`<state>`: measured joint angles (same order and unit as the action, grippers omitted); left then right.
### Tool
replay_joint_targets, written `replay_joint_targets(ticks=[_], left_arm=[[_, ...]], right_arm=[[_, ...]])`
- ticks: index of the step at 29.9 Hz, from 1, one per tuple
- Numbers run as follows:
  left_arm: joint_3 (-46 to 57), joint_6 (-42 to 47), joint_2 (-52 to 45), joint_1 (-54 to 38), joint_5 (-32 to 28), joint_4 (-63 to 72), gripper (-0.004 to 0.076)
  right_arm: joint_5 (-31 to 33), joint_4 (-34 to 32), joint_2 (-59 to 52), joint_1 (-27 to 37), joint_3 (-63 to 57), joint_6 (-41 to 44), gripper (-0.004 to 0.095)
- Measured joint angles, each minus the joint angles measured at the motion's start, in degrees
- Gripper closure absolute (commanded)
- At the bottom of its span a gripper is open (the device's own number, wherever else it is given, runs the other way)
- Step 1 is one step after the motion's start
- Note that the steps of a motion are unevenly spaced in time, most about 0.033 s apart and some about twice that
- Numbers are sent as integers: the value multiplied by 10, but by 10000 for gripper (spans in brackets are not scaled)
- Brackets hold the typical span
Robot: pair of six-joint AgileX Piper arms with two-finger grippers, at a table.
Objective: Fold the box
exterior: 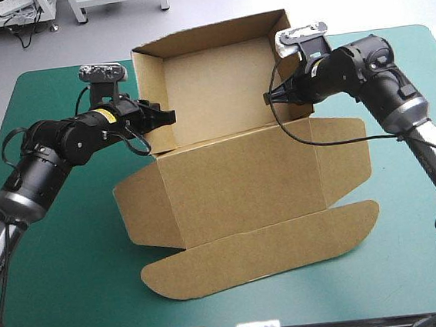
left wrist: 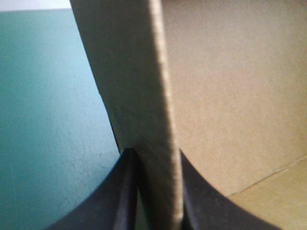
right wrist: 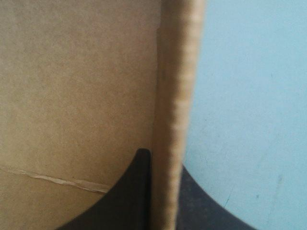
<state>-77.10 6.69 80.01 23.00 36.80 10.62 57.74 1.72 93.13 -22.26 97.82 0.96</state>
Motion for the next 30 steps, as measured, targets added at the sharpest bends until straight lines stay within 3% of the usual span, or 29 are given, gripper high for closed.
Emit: replay_joint_targets(ticks=[10, 16, 30], left_arm=[[-11, -2, 102, 3, 93, -13, 733], [-75, -20, 171, 6, 209, -21, 733], [-105, 9, 239, 91, 298, -141, 733]], right_arm=[[83, -3, 81, 0, 0, 24, 926], [135, 9, 128, 0, 0, 33, 927], [136, -17, 145, -34, -41, 82, 927]])
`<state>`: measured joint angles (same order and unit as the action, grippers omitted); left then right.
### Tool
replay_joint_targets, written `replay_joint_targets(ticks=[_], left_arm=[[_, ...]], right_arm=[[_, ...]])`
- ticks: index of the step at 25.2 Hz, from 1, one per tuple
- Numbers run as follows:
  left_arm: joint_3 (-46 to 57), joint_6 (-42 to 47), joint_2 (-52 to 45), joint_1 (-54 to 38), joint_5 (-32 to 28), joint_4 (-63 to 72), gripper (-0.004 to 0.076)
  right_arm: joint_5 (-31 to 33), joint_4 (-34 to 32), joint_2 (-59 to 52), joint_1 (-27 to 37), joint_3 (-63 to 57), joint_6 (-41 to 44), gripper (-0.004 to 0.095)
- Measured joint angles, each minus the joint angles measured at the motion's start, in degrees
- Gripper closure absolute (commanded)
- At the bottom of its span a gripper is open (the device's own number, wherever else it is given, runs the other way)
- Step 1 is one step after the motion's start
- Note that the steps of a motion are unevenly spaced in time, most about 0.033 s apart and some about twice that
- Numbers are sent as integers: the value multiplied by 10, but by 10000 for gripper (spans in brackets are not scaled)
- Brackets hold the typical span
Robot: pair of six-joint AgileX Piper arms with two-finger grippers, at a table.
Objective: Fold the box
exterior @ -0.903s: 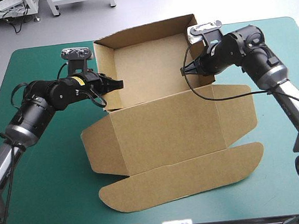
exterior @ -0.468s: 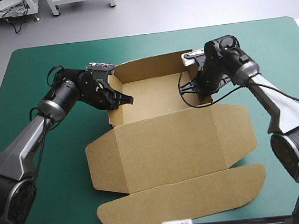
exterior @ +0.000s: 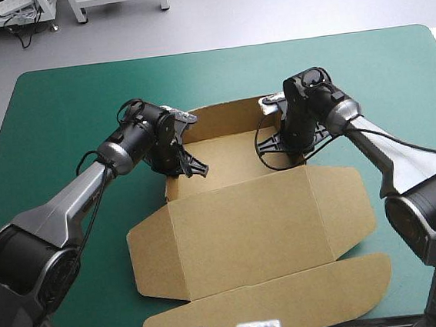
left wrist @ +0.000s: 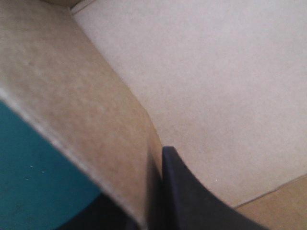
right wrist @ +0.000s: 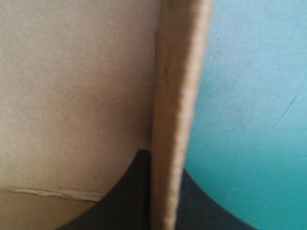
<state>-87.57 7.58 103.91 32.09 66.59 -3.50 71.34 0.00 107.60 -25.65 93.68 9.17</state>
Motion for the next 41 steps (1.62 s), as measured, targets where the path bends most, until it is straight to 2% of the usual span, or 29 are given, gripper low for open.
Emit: replay_joint_targets(ticks=[6, 12, 22, 23, 24, 25, 26, 27, 29, 31, 32, 36, 41], left_arm=[[0, 5, 6, 8, 9, -2, 733], [-1, 19, 6, 12, 5, -13, 733], [2, 24, 6, 11, -8, -24, 731], [2, 24, 6, 12, -8, -24, 690], [2, 24, 6, 12, -5, -23, 657], [2, 22, 6, 12, -2, -22, 529], [2, 14, 6, 12, 7, -15, 473], [2, 9, 6, 13, 12, -11, 334], [2, -7, 4, 15, 30, -1, 228], [2, -7, 3, 18, 38, 2, 163], [2, -1, 4, 20, 42, 5, 157], [2, 4, 5, 23, 46, 0, 157], [-7, 6, -9, 24, 44, -1, 157]], right_arm=[[-4, -15, -2, -6, -39, 27, 927], [-35, -18, -13, -10, -73, 54, 927], [-54, -17, -22, -11, -91, 60, 926], [-53, -18, -22, -10, -91, 57, 909], [-52, -21, -22, -10, -91, 54, 886], [-50, -23, -22, -10, -91, 53, 789], [-47, -26, -22, -10, -91, 45, 718], [-46, -28, -22, -10, -91, 39, 535], [-35, -30, -21, -10, -91, 19, 346], [-31, -31, -21, -10, -91, 16, 137], [-28, -35, -21, -9, -91, 16, 86], [-20, -47, -21, -6, -85, 16, 68], [-8, -15, -22, -8, -46, 1, 68]])
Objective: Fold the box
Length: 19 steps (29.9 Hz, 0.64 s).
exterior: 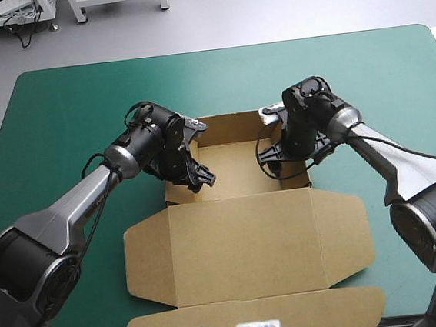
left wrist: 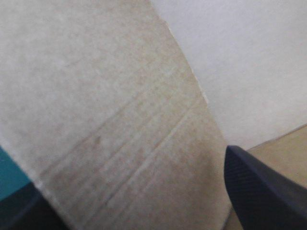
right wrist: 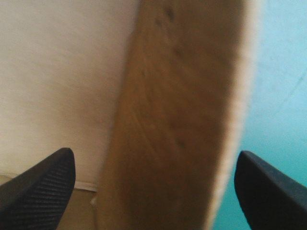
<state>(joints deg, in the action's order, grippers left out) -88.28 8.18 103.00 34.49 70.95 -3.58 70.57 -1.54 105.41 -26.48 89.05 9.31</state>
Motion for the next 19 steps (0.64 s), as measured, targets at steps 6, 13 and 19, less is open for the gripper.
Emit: replay_joint_targets(ticks=[6, 13, 19], left_arm=[[-45, 0, -23, 1, 3, 5, 157], [-85, -2, -41, 1, 6, -38, 157], [-93, -4, -53, -16, 4, -45, 157]], right_arm=[[3, 35, -20, -4, 70, -16, 68], [6, 27, -45, -4, 107, -27, 68], [5, 9, -56, -3, 111, -31, 72]])
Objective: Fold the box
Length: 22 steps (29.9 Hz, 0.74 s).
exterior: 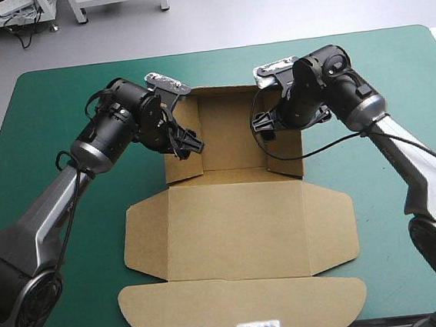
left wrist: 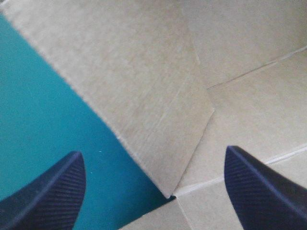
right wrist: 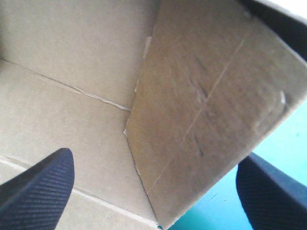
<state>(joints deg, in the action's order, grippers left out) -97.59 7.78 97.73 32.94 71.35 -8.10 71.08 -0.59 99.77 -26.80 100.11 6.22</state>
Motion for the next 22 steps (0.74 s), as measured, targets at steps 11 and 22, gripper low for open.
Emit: replay_joint_targets(ticks=[11, 22], left_arm=[[0, -20, -40, -41, 1, 3, 162], [0, -81, -186, -42, 2, -9, 691]], right_arm=[[0, 6, 0, 6, 0, -10, 72], [2, -25, -14, 6, 54, -19, 72]])
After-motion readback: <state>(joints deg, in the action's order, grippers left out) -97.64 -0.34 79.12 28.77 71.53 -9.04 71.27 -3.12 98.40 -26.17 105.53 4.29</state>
